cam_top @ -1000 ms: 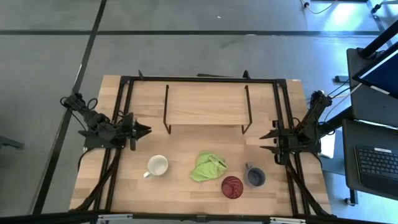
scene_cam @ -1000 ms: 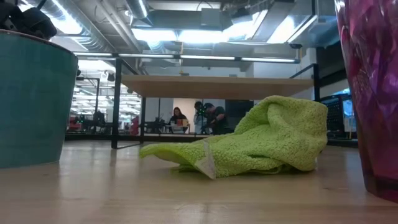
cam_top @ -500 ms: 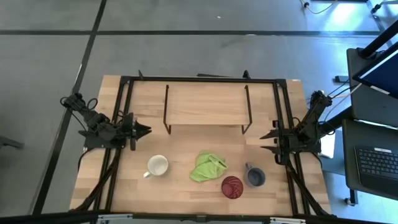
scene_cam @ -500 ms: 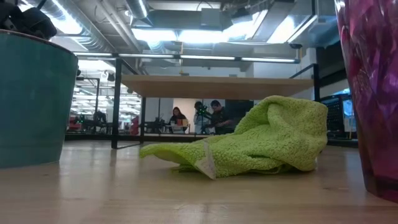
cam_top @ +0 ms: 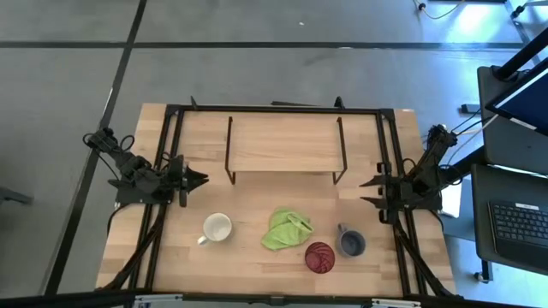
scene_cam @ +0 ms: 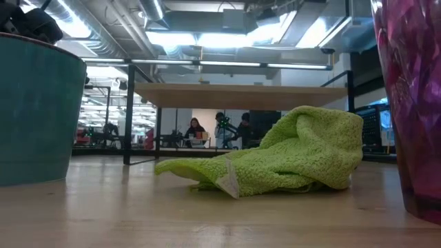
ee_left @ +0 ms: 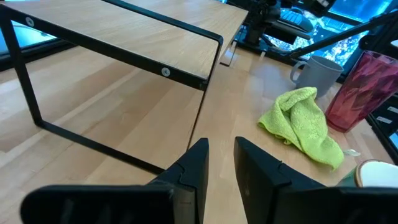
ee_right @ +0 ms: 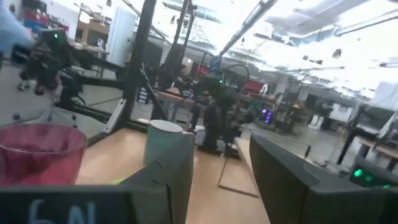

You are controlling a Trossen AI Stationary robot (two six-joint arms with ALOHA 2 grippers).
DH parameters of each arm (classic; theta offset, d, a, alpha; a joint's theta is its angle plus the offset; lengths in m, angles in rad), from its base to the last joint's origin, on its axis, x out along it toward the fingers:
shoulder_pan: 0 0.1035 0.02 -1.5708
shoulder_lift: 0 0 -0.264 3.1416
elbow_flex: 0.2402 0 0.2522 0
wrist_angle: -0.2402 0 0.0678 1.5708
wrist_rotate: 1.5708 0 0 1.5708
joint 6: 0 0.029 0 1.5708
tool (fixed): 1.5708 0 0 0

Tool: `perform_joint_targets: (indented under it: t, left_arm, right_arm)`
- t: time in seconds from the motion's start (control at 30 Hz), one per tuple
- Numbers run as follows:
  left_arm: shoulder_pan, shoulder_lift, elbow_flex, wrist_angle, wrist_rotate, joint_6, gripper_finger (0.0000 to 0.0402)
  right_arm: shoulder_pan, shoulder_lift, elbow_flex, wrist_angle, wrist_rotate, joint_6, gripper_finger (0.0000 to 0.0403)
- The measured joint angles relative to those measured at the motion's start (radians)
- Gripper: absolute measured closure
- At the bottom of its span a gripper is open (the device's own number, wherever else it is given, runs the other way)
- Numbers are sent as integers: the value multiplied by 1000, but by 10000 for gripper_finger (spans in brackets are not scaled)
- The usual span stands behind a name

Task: Stack small to large cups/mugs on shelf
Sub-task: Put the red cup on the shelf

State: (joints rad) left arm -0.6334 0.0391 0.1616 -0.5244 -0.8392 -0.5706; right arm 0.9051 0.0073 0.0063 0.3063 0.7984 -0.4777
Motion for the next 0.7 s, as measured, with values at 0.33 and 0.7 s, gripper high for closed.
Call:
perform_joint_targets:
  t: [0.33,0.7]
  left_arm:
    - [0,0,0,304,-198,-68,331]
    - [5,0,0,534,-342,-32,331]
  right_arm:
    - [0,0,0,310,-12,480,243]
    - [-1,0,0,521,-54,304,243]
